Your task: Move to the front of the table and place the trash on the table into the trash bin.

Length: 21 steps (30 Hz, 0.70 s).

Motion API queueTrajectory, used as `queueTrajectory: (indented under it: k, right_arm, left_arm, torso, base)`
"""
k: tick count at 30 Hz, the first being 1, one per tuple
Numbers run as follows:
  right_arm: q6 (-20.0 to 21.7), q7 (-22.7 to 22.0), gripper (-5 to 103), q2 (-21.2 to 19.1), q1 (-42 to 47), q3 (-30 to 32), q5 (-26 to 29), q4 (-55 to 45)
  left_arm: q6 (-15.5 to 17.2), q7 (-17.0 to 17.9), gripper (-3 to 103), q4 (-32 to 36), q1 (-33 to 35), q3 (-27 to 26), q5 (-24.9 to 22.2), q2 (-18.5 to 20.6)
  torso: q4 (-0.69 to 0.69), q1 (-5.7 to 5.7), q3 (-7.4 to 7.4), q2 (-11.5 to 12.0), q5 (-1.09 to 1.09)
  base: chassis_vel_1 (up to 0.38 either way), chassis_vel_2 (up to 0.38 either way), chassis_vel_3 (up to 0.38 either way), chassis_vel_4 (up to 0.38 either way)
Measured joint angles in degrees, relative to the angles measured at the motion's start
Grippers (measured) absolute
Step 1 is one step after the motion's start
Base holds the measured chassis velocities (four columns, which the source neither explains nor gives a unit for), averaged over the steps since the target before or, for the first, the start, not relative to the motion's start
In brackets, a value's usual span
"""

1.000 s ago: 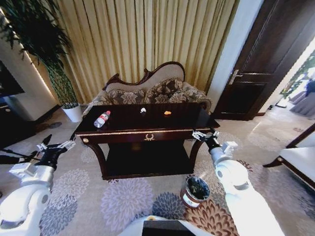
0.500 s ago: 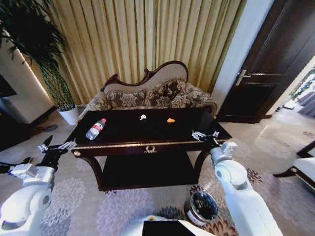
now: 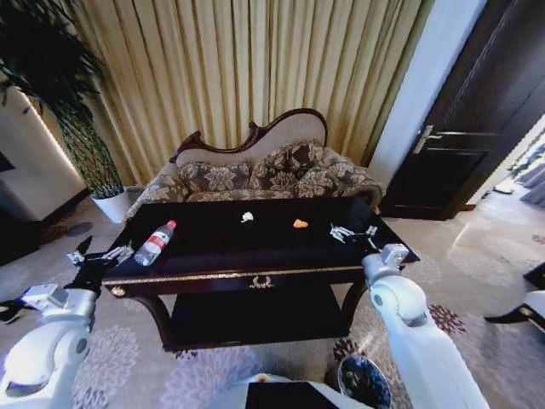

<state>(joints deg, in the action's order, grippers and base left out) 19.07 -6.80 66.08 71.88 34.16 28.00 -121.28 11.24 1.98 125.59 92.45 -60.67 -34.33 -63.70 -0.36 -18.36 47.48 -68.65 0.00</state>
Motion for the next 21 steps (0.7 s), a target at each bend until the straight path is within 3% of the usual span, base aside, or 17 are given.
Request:
queueTrajectory:
  k: [9, 21]
  right_arm:
    - [-3.6, 0.0, 100, 0.1, 0.0, 0.0, -0.8, 1.5]
    - [-1.0, 0.0, 100, 0.0, 0.2, 0.9, -0.5, 1.3]
  left_arm:
    - [0.0, 0.0, 100, 0.0, 0.0, -0.1, 0.0, 0.0]
    - [0.0, 0.0, 100, -0.2, -0.7, 0.3, -0.6, 0.2]
  torso:
    - [-0.01, -0.03, 0.02, 0.0, 0.00]
    - [-0.01, 0.05, -0.02, 0.0, 0.01]
  base:
    - [-0.238, 0.223, 0.216, -0.226]
    - [-0.037, 0.033, 0.025, -0.022]
